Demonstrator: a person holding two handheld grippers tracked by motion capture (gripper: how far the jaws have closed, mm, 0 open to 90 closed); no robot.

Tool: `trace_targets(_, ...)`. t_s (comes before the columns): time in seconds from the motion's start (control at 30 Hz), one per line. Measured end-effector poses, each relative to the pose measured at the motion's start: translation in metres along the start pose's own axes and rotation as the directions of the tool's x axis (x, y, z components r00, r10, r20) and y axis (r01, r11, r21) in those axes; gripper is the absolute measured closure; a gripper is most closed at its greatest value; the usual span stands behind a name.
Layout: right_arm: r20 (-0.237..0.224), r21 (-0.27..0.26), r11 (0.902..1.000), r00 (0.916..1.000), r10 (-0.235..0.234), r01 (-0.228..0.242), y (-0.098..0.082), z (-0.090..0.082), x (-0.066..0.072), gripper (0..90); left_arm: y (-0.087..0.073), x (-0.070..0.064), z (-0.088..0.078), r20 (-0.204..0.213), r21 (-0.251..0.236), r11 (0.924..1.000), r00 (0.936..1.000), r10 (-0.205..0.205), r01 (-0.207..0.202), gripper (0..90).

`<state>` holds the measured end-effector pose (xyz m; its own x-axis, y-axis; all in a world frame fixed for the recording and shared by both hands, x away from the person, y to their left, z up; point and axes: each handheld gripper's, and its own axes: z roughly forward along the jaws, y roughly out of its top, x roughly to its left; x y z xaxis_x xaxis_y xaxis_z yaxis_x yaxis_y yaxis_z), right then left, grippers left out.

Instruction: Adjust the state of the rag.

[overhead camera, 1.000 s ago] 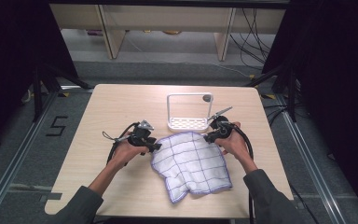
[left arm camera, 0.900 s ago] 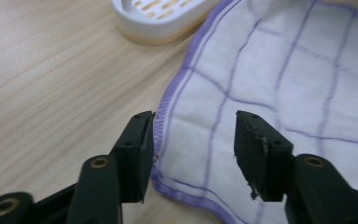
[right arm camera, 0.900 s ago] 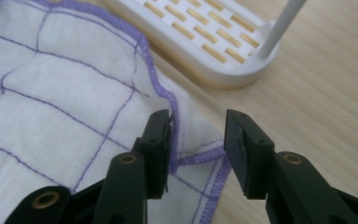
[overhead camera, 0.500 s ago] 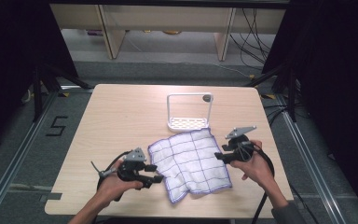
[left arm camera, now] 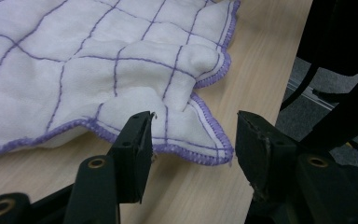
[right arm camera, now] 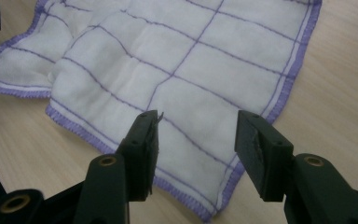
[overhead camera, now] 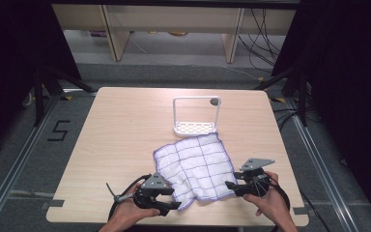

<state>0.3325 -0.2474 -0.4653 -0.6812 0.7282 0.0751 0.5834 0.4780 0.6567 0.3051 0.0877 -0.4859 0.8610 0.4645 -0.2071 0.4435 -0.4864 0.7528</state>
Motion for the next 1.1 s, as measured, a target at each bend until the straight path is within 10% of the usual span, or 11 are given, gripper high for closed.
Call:
trace_targets(0.33,0.029,0.024,0.9995,0.9994,0.020,-0.021,-0.021,-0.002,0.005,49.3,-0.005,-0.002,0.026,-0.048,0.095,0.9946,0.9977,0.047,-0.042,44.1)
trace_targets(0.5,0.031,0.072,0.9974,0.9995,0.009,-0.011,-0.026,0.006,0.003,58.1,-0.008,0.000,0.028,-0.122,0.104,0.9868,0.9831,0.136,-0.124,64.2)
trace_targets(0.77,0.007,0.101,0.9947,0.9998,-0.021,0.020,-0.030,0.006,-0.007,86.5,-0.009,0.005,0.019,-0.120,0.102,0.9808,0.9767,0.178,-0.166,86.2)
trace_targets(1.1,-0.089,0.066,0.9952,0.9938,-0.067,0.073,-0.040,-0.014,0.038,87.3,-0.024,0.024,-0.020,-0.145,0.091,0.9878,0.9796,0.139,-0.127,86.5)
